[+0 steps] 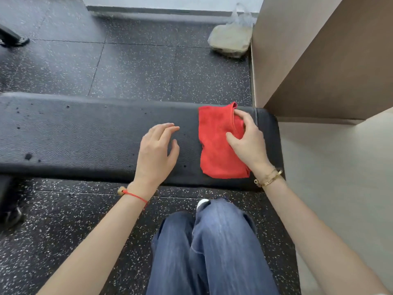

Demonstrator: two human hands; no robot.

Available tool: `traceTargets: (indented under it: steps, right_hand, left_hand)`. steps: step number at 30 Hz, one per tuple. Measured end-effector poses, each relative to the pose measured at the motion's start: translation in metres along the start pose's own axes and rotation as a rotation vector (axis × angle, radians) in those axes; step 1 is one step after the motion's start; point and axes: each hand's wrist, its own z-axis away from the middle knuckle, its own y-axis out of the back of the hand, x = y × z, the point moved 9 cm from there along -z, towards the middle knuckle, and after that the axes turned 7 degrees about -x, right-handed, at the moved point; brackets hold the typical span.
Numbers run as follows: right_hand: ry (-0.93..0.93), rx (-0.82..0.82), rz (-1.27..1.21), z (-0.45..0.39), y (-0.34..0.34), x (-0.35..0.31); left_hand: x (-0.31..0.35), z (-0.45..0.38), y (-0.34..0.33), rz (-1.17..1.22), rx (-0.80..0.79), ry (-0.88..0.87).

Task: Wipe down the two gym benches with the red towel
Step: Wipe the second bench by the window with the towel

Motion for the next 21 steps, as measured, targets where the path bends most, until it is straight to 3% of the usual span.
traceTargets:
  steps: [3, 6, 10, 18, 21]
  right_hand:
    - [0.213, 0.143, 0.457, 0.001, -0.002, -0.005]
    - [0.364, 0.038, 0.685, -0.003, -0.032, -0.010]
    - [0.322, -0.171, 0.740, -0.005, -0.081, 0.004]
    - [0.345, -0.153, 0.665, 0.024, -0.083, 0.014]
    - [0.261, -0.146, 0.659, 0.011, -0.061, 0.031]
  left_hand:
    - [-0.014, 0.004, -0.021, -0.017, 0.051, -0.044]
    - [-0.023, 0.008, -0.031, -0.046, 0.086, -0.087]
    - [-0.032, 0.011, -0.038, -0.078, 0.099, -0.109]
    - [-0.037, 0.013, -0.042, -0.071, 0.102, -0.105]
    - [-0.038, 0.015, -0.042, -0.064, 0.097, -0.107]
